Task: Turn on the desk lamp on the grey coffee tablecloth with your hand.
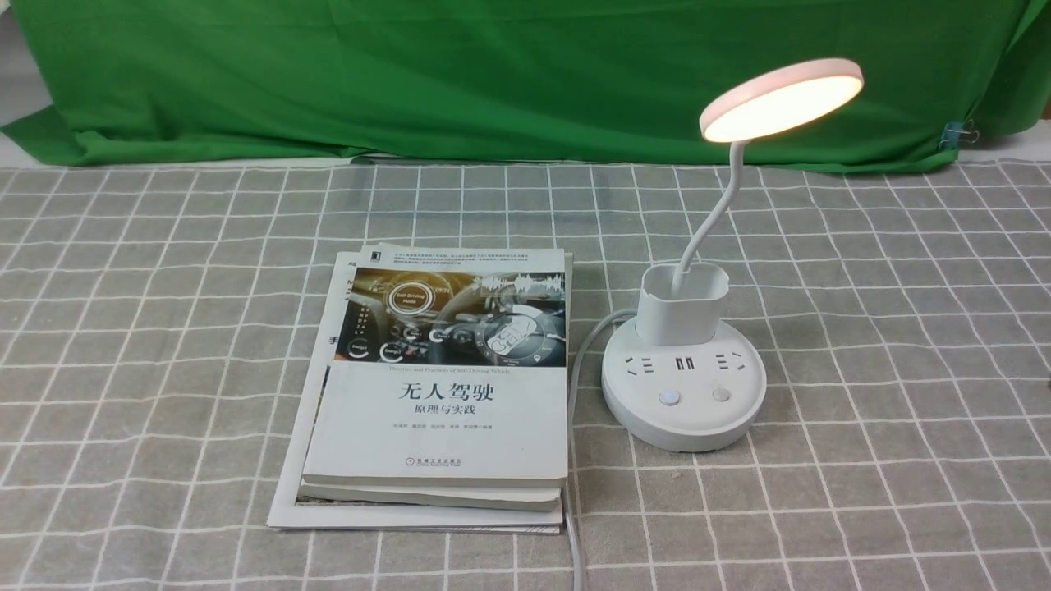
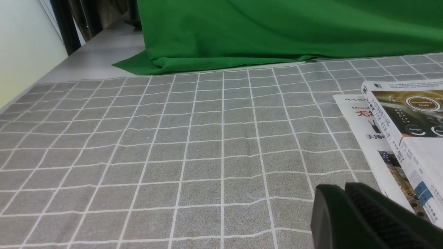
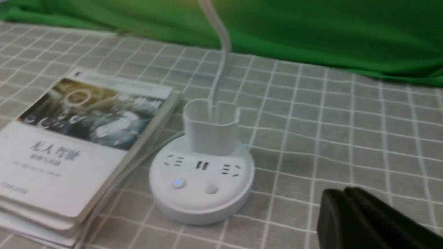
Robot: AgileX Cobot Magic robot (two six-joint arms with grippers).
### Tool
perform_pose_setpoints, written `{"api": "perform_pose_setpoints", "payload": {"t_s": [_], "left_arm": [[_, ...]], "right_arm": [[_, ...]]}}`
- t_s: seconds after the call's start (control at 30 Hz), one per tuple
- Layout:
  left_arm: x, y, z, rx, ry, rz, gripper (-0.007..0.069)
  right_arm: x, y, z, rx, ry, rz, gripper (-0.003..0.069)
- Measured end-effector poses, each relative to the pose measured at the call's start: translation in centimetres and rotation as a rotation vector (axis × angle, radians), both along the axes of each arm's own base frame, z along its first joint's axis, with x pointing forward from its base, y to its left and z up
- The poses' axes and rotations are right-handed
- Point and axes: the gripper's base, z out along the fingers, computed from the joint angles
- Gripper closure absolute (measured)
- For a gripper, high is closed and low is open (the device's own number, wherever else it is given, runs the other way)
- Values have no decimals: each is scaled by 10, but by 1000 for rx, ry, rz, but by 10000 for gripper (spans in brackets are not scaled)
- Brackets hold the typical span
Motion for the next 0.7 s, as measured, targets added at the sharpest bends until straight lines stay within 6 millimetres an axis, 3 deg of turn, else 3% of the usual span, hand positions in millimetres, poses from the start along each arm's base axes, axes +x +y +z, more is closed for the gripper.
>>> {"api": "perform_pose_setpoints", "payload": {"t_s": [0.03,0.13,0.3,0.7], "left_arm": [[0,0,0,0,0,0,606],[0,0,0,0,0,0,606],[0,0,0,-1,0,0,606],[0,0,0,6,0,1,606]], "right_arm": [[-1,-1,-1,1,-13,-12,629],[-26,-12,-40,-2,-114,-87,629],[-42,-17,-86,-7,-160,-122,629],[-47,-17,-96,-33,-131,-122,625]]}}
